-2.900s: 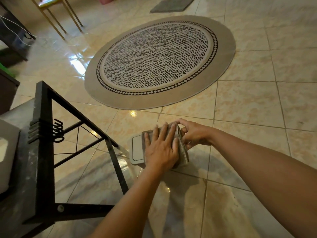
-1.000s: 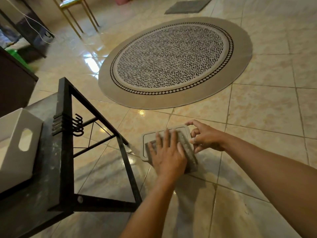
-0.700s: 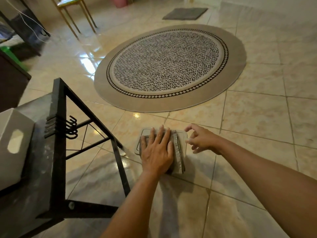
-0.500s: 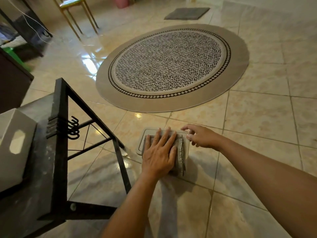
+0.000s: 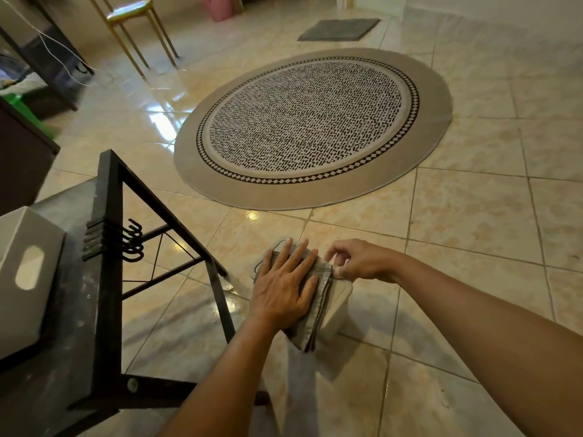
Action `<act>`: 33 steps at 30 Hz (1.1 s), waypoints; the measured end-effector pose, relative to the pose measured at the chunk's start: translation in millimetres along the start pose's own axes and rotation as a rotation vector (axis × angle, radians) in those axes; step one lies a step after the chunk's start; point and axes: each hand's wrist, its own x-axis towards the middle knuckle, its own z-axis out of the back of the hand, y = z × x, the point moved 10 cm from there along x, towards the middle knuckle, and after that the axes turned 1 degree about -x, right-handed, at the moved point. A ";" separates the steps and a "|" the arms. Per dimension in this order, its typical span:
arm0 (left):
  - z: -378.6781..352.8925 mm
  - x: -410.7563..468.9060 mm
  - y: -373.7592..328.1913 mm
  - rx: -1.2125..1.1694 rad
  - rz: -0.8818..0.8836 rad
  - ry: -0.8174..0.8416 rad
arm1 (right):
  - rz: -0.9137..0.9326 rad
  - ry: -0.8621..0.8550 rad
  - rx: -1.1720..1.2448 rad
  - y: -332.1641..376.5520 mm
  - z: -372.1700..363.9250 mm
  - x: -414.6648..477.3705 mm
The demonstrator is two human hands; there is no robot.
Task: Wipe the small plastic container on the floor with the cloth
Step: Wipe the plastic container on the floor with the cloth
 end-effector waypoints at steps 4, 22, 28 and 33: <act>-0.4 10.7 18.8 -0.006 0.139 0.018 | -0.113 0.169 0.251 -19.1 -14.3 -10.5; -5.2 20.5 -6.5 -0.068 0.366 0.066 | -0.141 0.083 0.268 -18.3 -18.7 -10.2; 12.9 21.2 19.3 -0.155 0.350 0.035 | -0.023 0.009 0.317 -11.1 -6.7 0.2; -2.8 13.0 29.1 -0.153 0.266 0.036 | -0.052 0.115 0.339 -13.4 -21.9 1.3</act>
